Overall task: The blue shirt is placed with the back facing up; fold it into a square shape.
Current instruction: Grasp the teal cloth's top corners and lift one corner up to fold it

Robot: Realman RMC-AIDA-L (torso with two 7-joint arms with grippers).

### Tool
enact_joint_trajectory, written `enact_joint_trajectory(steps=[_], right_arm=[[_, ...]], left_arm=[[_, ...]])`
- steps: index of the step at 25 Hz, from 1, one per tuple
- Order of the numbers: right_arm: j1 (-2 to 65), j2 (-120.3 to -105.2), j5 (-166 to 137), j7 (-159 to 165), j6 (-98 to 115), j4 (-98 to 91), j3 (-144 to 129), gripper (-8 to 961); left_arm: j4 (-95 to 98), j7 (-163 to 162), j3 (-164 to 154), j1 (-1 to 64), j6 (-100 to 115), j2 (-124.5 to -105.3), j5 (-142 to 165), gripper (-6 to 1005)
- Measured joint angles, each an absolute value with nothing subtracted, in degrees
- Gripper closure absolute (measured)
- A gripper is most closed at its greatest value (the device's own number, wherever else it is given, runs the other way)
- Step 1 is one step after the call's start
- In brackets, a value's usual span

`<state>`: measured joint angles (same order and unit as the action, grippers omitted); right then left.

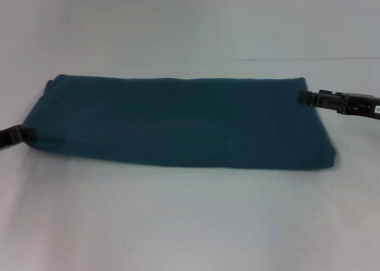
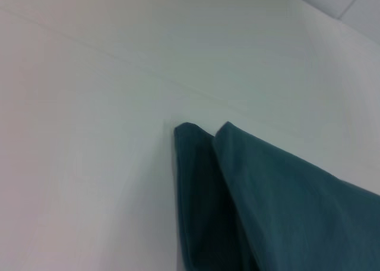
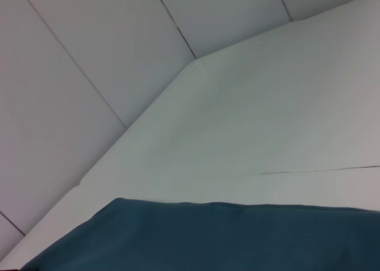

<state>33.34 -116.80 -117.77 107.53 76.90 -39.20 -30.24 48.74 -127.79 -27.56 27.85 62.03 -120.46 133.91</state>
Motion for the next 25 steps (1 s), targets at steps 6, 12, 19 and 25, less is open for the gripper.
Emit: enact_joint_trajectory(steps=[6,12,19,25], right_arm=[[33.9,-117.21,-117.9,107.1,76.4,-39.2,-30.3,47],[34.2,-117.27,-117.8,106.6,76.3,-38.8,-30.3,74],[35.2,-117.34,-117.8,105.6,76.2,-37.3,-30.5,106],[36.1,-117.94,-117.8,104.2,74.7,-36.4,-30.5,134]], left_arm=[[50.8,-127.9,-25.7,26.0,62.2,-120.26,134.2,981],[53.4,-128.0,-23.3,24.7,64.1,-120.23,134.2,980],[54.5,-127.8,-22.8,24.0,65.0,-120.23,134.0,981],[54.9,-126.7,-22.8,24.4,67.6,-120.23,132.6,981]])
